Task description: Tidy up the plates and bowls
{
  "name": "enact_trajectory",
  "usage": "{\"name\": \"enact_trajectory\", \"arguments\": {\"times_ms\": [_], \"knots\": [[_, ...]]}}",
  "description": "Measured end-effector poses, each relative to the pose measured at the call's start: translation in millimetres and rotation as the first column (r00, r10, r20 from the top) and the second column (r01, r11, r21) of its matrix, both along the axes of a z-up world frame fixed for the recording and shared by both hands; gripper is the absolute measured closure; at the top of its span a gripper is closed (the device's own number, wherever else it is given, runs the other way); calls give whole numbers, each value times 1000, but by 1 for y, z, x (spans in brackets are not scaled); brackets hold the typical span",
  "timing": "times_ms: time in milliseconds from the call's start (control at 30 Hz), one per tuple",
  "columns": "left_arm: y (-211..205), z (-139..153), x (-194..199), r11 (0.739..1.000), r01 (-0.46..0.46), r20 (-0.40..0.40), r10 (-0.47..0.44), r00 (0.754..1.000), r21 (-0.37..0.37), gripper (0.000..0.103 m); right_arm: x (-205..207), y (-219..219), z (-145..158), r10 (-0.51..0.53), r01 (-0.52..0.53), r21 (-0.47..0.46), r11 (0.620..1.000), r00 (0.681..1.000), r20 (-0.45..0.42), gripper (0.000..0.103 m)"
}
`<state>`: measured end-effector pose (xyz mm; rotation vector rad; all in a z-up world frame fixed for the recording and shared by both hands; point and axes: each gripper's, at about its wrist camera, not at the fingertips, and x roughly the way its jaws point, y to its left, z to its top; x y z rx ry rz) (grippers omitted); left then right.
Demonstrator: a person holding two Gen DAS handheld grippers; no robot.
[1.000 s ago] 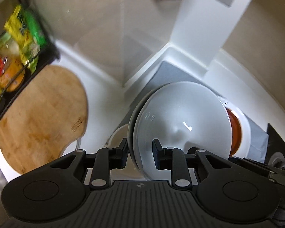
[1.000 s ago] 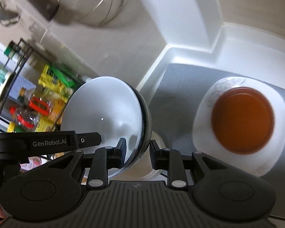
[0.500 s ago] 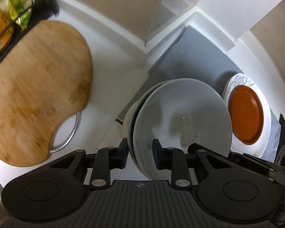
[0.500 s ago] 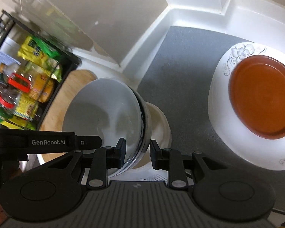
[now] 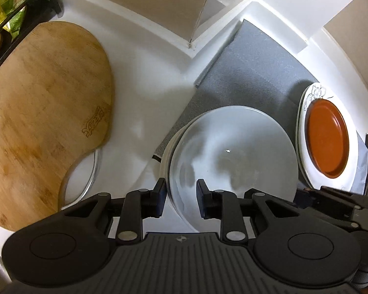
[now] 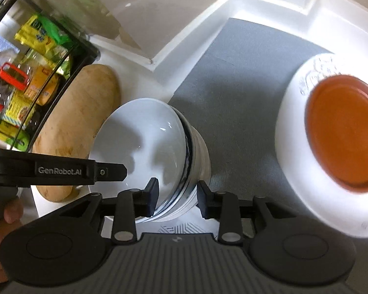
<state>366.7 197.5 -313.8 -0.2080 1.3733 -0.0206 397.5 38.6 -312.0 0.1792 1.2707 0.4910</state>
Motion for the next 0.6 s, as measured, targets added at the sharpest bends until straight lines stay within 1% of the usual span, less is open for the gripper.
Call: {"name": "enact_trajectory", "arguments": {"times_ms": [100,167,233,300,367,433,500,533,600], "knots": [[5,-1,0,1000,11,17,-11,1000,-13,75,1,2,2,31,-31,-6,1000,1000,0,64],[8,-2,0,999,18,19,-18,1000,-26,75,2,2,2,64,-64,10,998,998,-11,56],[12,-3,0,999,24,19,-23,1000,-42,75,5,0,4,103,-103,30,994,995,-16,52],[16,-4,2,998,25,26,-23,999,-64,75,7,-6,7,109,-107,54,993,994,-28,52],[22,-3,3,997,19,32,-17,999,-75,75,8,-14,14,104,-103,79,992,994,-13,52],[27,0,3,997,18,48,-14,999,-80,75,9,-23,22,85,-84,104,991,996,-3,52],[31,5,4,997,19,67,-14,998,-78,75,11,-33,25,53,-51,150,987,999,-6,52],[32,7,4,997,24,74,-18,997,-75,75,12,-37,25,37,-34,168,985,999,-12,53],[32,9,5,998,32,79,-27,997,-63,75,15,-44,21,-8,11,175,984,1000,-19,78]]}}
